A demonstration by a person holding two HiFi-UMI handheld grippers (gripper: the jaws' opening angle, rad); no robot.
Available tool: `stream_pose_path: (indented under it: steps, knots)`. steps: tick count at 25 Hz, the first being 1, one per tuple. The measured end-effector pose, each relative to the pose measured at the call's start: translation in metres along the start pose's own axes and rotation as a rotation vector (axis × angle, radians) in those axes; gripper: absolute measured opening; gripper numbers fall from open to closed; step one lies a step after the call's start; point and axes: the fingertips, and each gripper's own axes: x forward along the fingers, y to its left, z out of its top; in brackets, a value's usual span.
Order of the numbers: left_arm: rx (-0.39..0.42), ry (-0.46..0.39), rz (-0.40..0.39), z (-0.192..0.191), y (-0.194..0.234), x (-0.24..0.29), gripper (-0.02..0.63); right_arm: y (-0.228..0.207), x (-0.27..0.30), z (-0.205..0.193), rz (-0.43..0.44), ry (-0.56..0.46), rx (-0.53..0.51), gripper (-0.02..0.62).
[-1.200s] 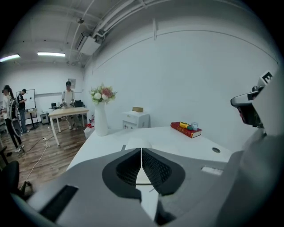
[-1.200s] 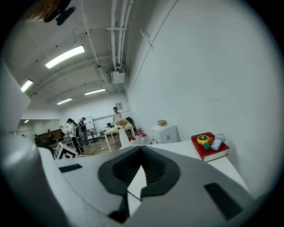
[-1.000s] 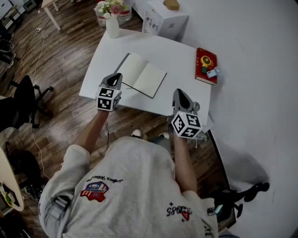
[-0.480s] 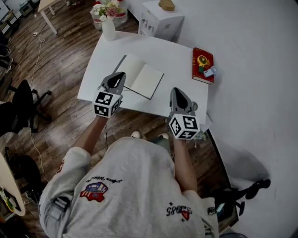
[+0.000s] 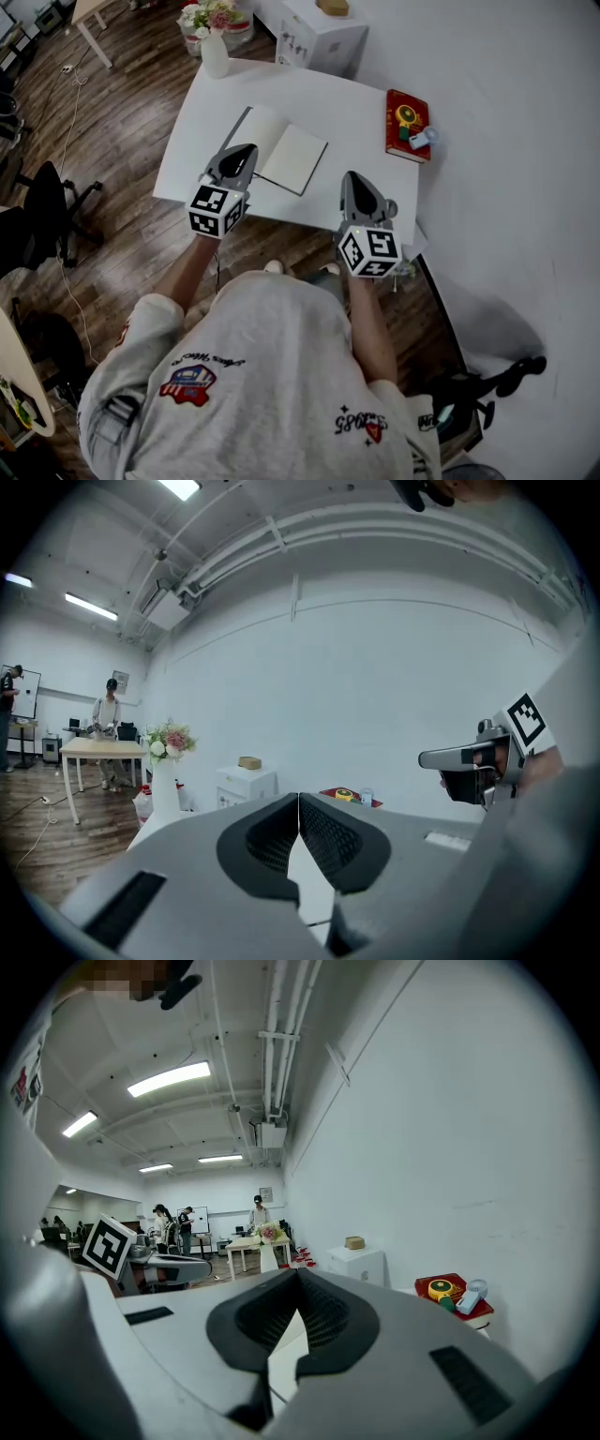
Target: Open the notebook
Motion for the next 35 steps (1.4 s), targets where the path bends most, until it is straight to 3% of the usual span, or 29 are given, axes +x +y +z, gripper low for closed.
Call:
stream_pose_path:
  steps: [35]
  knots:
    - [0.016, 0.057, -0.074, -0.025, -0.034, 0.015, 0.008, -0.028, -0.037, -0.004, -0.038, -0.003, 0.025, 0.0]
